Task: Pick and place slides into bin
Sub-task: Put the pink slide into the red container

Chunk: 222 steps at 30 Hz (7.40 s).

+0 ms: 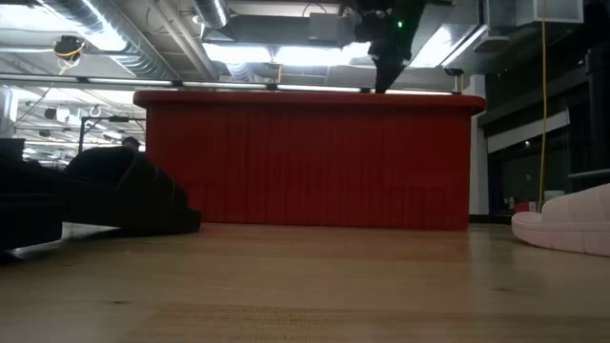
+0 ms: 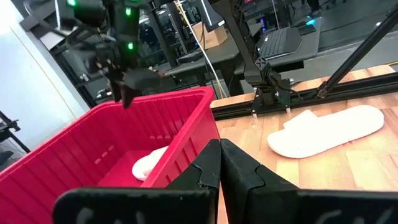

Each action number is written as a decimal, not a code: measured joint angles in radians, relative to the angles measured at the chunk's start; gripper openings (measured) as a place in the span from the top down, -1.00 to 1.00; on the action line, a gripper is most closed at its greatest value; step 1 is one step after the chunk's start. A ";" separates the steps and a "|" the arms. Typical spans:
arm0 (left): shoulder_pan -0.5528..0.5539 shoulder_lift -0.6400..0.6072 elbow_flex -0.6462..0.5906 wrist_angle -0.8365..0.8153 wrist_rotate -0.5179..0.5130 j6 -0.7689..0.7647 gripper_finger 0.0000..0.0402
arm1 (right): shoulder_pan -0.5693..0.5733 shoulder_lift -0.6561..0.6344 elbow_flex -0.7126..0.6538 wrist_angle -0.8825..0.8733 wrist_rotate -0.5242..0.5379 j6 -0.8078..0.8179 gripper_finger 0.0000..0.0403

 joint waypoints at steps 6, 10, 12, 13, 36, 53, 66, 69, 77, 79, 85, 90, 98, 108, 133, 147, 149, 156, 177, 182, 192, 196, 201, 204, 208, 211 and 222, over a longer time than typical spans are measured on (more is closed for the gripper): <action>0.000 0.000 0.000 0.000 0.000 -0.010 0.99 | 0.072 0.000 0.147 -0.136 -0.019 0.019 0.62; 0.000 0.000 0.000 0.039 -0.001 -0.009 0.99 | 0.143 0.001 0.241 -0.176 -0.019 0.044 0.94; 0.000 0.000 0.000 0.052 -0.001 -0.008 0.99 | 0.181 0.001 0.281 -0.177 -0.019 0.046 0.95; 0.000 0.000 0.000 0.059 -0.001 -0.008 0.99 | 0.200 0.001 0.298 -0.180 -0.019 0.045 0.96; -0.003 0.000 0.000 0.075 0.000 -0.034 0.99 | 0.742 -0.314 -0.327 0.092 0.097 0.466 0.99; 0.024 0.000 0.000 0.074 0.028 -0.052 0.99 | 0.977 -0.433 -0.506 0.078 -0.228 0.641 0.95; 0.032 0.000 0.000 0.074 0.030 -0.099 0.99 | 1.185 -0.412 -0.505 -0.076 -0.130 0.799 0.99; 0.032 0.000 0.000 0.073 0.030 -0.136 0.99 | 1.256 -0.409 -0.505 -0.115 -0.048 0.913 0.99; 0.032 0.000 0.000 0.069 0.030 -0.139 0.99 | 1.393 -0.350 -0.634 -0.102 0.003 1.157 0.98; 0.032 0.000 0.000 0.069 0.030 -0.139 0.99 | 1.408 -0.344 -0.694 -0.088 -0.013 1.249 0.93; 0.032 0.000 0.000 0.070 0.030 -0.139 0.99 | 1.414 -0.343 -0.797 0.021 -0.020 1.308 0.77; 0.032 0.000 0.000 0.070 0.023 -0.139 0.99 | 1.414 -0.344 -0.806 0.094 -0.017 1.200 0.63; 0.032 0.000 0.000 0.071 0.023 -0.139 0.99 | 1.409 -0.344 -0.806 0.100 0.045 1.054 0.29; 0.032 0.000 0.000 0.071 0.023 -0.139 0.99 | 1.388 -0.297 -0.843 0.109 0.080 1.062 0.04; 0.032 0.000 0.000 0.071 0.029 -0.139 0.99 | 1.388 -0.281 -1.048 0.252 0.134 1.140 0.16; 0.032 0.000 0.000 0.070 0.030 -0.139 0.99 | 1.385 -0.281 -1.063 0.281 0.165 1.087 0.16; 0.032 0.000 0.000 0.068 0.030 -0.139 0.99 | 1.382 -0.280 -1.071 0.300 0.165 1.076 0.16; 0.032 0.000 0.000 0.067 0.029 -0.139 0.99 | 1.359 -0.280 -1.072 0.298 0.165 1.058 0.16; 0.032 0.000 0.000 0.035 0.030 -0.130 0.99 | 1.292 -0.272 -1.062 0.338 0.057 1.120 0.95; 0.032 0.000 0.000 0.036 0.029 -0.069 0.99 | 1.256 -0.272 -0.981 0.285 0.048 1.114 0.95; 0.032 0.000 0.000 0.036 0.020 0.038 0.99 | 1.197 -0.272 -0.698 0.021 0.163 1.058 0.95; 0.032 0.000 0.000 0.036 0.019 0.046 0.99 | 1.160 -0.272 -0.606 -0.001 0.234 1.034 0.95; 0.032 -0.002 0.000 0.036 0.023 0.046 0.99 | 1.123 -0.272 -0.498 0.004 0.338 0.926 0.95; 0.032 -0.030 0.000 0.036 0.059 0.046 0.99 | 1.097 -0.272 -0.440 0.005 0.396 0.838 0.95; 0.033 -0.086 0.000 0.036 0.086 0.046 0.99 | 1.055 -0.272 -0.379 0.026 0.458 0.725 0.95; 0.033 -0.141 0.000 0.033 0.121 0.045 0.99 | 1.024 -0.272 -0.344 0.045 0.493 0.646 0.95; 0.095 -0.305 0.000 -0.291 0.196 -0.176 0.99 | 0.882 -0.272 -0.320 0.159 0.560 0.430 0.95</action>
